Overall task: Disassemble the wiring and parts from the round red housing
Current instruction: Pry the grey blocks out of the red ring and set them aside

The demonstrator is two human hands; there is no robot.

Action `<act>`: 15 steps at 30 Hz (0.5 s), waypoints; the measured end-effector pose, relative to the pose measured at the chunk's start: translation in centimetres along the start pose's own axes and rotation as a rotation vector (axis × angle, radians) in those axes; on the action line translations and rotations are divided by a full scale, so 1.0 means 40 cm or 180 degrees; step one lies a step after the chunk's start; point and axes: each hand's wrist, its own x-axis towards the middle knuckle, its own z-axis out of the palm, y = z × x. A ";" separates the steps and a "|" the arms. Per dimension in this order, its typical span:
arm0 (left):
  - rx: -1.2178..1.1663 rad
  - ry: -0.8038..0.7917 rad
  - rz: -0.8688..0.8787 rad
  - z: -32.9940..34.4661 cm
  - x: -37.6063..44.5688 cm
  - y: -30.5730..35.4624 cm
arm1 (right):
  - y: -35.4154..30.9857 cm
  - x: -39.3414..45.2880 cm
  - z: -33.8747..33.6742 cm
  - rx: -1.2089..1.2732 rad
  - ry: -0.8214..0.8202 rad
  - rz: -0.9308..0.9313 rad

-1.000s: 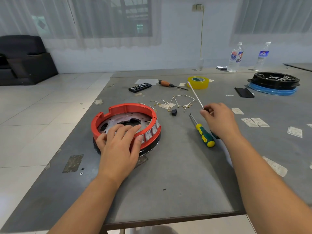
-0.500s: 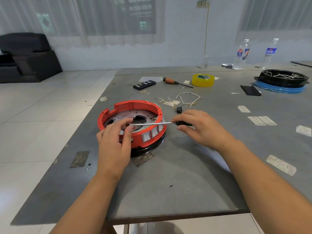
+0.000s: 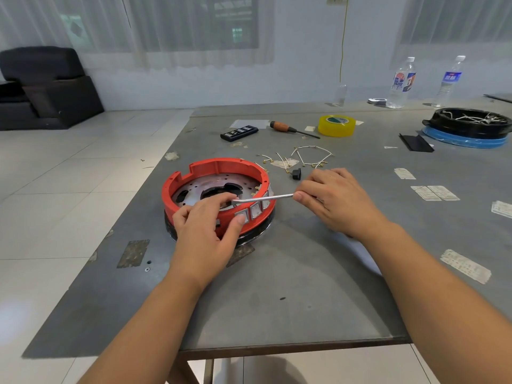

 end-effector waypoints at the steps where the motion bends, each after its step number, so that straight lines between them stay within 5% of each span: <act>1: 0.0254 -0.0062 0.0118 0.001 0.002 0.001 | 0.003 0.001 -0.001 0.0042 -0.0030 0.0024; 7: 0.0932 -0.0234 0.0266 -0.006 0.014 0.009 | 0.017 0.006 -0.005 -0.0133 -0.0285 0.0061; 15: 0.0733 -0.0655 0.0299 -0.047 0.079 -0.057 | 0.053 -0.008 0.005 -0.0467 0.0040 -0.0365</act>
